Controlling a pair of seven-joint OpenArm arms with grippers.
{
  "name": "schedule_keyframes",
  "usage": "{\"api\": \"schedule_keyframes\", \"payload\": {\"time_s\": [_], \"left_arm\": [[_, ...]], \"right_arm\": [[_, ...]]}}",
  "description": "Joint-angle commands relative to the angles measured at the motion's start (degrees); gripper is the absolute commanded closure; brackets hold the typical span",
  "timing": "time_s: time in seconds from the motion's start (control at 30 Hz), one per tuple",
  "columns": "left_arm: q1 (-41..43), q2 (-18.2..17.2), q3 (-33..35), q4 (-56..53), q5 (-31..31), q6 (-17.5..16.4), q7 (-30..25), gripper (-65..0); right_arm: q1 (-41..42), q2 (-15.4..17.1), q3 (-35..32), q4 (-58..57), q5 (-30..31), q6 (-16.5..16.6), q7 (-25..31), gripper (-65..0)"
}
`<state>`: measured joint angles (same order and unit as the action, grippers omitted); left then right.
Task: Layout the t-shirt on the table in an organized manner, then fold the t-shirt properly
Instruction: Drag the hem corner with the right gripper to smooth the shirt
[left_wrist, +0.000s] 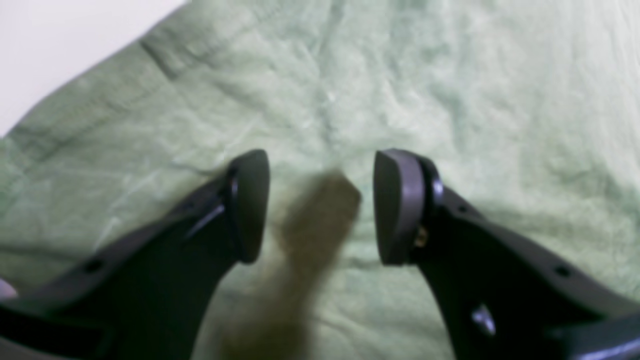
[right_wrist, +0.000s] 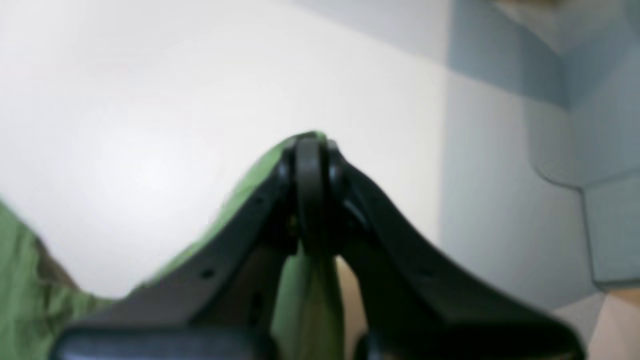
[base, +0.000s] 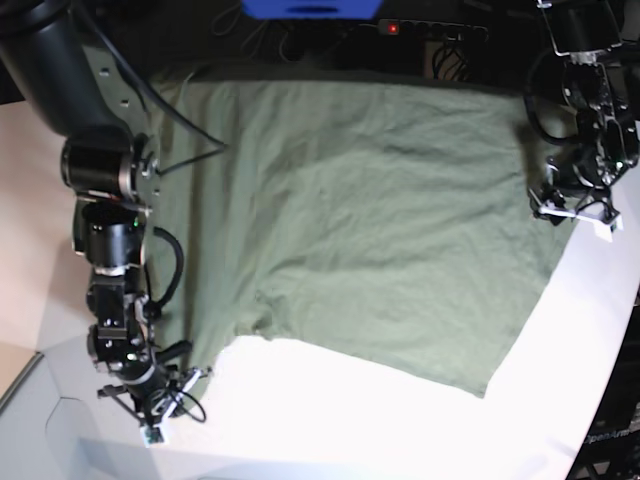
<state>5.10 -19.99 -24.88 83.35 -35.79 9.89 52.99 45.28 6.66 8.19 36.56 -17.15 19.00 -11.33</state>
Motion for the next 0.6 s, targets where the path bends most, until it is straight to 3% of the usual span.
{"api": "schedule_keyframes", "payload": {"time_s": [0.0,0.13,0.2,0.37,0.43,0.5,0.57], "left_arm": [[-0.5,-0.9,-0.3,0.9,-0.5,0.1,-0.5,-32.9],[-0.5,-0.9,-0.3,0.9,-0.5,0.1,-0.5,-32.9],[-0.5,-0.9,-0.3,0.9,-0.4,0.1,-0.5,-32.9],[-0.7,-0.9,-0.3,0.9,-0.4,0.1,-0.5,-32.9],[-0.9,-0.9,-0.3,0.9,-0.3,0.1,-0.5,-32.9],[-1.0,-0.9,-0.3,0.9,-0.6,0.1,-0.5,-32.9],[-1.0,-0.9,-0.3,0.9,-0.6,0.1,-0.5,-32.9]], "right_arm": [[2.9,0.6,0.8,-0.9,0.4,-0.9,1.8,0.0],[3.5,0.6,2.0,-4.8,0.4,-0.9,4.5,-1.5],[3.3,0.6,2.0,-5.0,0.4,-0.9,4.5,-7.6],[2.4,0.7,1.5,-4.8,0.0,-0.9,4.3,-30.3],[2.3,2.4,2.0,-4.6,0.0,-0.9,4.2,-37.8],[2.4,3.3,2.1,-4.5,0.0,-0.9,2.8,-41.1],[2.1,4.7,2.1,-2.9,0.1,-0.9,-2.2,-40.8]]}}
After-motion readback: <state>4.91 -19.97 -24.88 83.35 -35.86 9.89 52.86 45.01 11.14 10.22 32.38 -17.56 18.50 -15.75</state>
